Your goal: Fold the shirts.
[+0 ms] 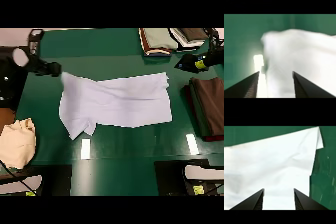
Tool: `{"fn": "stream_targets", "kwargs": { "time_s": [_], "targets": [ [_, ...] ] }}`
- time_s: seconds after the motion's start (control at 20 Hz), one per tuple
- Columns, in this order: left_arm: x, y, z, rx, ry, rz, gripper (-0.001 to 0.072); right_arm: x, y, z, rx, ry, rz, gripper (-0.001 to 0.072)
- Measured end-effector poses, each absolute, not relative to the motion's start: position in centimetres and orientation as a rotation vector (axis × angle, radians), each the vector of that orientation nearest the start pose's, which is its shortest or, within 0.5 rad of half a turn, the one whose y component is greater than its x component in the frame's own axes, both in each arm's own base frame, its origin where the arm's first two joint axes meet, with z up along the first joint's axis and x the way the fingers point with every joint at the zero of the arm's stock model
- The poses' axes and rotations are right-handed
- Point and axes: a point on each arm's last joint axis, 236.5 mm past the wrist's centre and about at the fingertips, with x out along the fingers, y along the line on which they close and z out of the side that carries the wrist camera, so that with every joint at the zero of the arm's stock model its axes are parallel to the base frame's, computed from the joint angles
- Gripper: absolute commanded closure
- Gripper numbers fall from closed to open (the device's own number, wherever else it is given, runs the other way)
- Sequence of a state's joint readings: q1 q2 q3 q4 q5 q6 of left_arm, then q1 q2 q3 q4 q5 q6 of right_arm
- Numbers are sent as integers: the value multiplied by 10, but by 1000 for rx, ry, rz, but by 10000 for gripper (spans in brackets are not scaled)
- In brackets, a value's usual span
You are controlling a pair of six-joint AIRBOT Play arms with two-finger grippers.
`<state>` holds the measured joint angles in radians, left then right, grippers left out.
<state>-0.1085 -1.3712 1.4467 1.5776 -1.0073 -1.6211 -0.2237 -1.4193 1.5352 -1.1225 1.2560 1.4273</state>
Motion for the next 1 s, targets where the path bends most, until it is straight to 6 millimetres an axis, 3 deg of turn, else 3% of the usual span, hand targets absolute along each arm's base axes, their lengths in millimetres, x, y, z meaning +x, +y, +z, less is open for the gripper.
{"fn": "stream_targets", "kwargs": {
  "time_s": [0.05, 0.1, 0.15, 0.25, 0.4, 0.6, 0.85, 1.0],
  "targets": [
    [471, -33, 96, -6, 967, -40, 523, 452, -3, 105, 343, 1065, 194, 282],
    [460, -19, 91, -29, 1006, -15, 526, 445, -2, 107, 329, 1080, 209, 282],
    [447, -7, 84, -61, 1046, 8, 489, 435, 0, 107, 315, 1102, 225, 282],
    [419, 10, 65, -127, 1121, 40, 272, 417, 8, 111, 303, 1124, 254, 282],
    [371, 18, 18, -202, 1261, 51, 273, 392, 23, 112, 303, 1131, 291, 282],
    [331, 6, -34, -305, 1369, 35, 273, 370, 44, 109, 297, 1111, 323, 282],
    [324, -30, -62, -480, 1340, -50, 273, 353, 65, 105, 277, 1108, 363, 282],
    [324, -43, -70, -546, 1318, -76, 273, 350, 70, 104, 273, 1106, 374, 283]
  ]
}}
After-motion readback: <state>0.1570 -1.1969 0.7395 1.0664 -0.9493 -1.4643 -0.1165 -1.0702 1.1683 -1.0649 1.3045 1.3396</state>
